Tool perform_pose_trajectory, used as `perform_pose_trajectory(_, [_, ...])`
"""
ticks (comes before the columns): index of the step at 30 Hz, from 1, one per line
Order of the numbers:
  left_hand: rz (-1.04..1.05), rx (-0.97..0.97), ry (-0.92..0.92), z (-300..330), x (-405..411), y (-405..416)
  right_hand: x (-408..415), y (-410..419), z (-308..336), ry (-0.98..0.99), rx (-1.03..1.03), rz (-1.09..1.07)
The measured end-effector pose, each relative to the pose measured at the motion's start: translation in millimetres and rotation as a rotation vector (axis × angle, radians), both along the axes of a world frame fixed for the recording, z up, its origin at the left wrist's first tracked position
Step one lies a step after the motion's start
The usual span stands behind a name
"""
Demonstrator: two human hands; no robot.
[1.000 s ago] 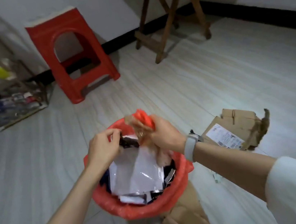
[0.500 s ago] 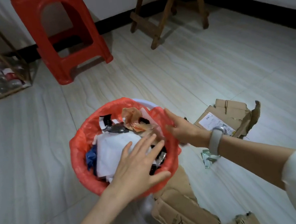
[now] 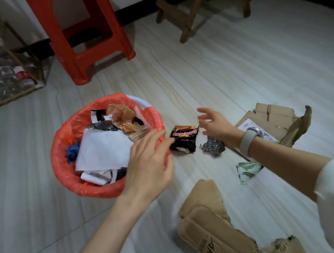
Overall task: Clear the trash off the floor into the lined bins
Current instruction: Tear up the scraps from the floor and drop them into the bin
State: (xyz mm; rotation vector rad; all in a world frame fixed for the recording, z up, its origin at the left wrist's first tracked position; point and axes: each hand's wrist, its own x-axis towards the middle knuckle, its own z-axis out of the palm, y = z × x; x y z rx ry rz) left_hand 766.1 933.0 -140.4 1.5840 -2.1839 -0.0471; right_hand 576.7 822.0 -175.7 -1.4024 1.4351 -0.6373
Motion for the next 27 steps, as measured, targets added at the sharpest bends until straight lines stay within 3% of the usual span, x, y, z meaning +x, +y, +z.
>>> perform_pose_trajectory(4, [-0.177,0.083,0.162,-34,-70,-14,-77,5,-36,0.352,-0.100,-0.075])
perform_pose_trajectory(8, [-0.090,0.462,0.095,-92,-94,-25,-109,39,-76,0.729,-0.024,0.265])
perform_pose_trajectory(10, [0.022,0.554,0.032,-118,-98,-36,-110,53,-95,0.949,-0.060,0.524])
perform_pose_trajectory(12, [0.130,0.595,0.003,-138,-99,-47,-106,65,-116,1.109,-0.185,0.651])
perform_pose_trajectory(17, [0.262,0.469,-0.008,-166,-98,-83,-110,75,-147,1.237,-0.181,0.561])
perform_pose_trajectory(20, [0.277,0.550,-0.061,-177,-94,-115,-114,73,-146,1.147,-0.091,0.551])
perform_pose_trajectory(24, [0.212,0.788,-0.122,-193,-81,-129,-109,70,-148,1.076,-0.176,0.489])
perform_pose_trajectory(27, [0.219,0.658,-0.214,-201,-73,-116,-94,58,-147,0.962,-0.350,0.421])
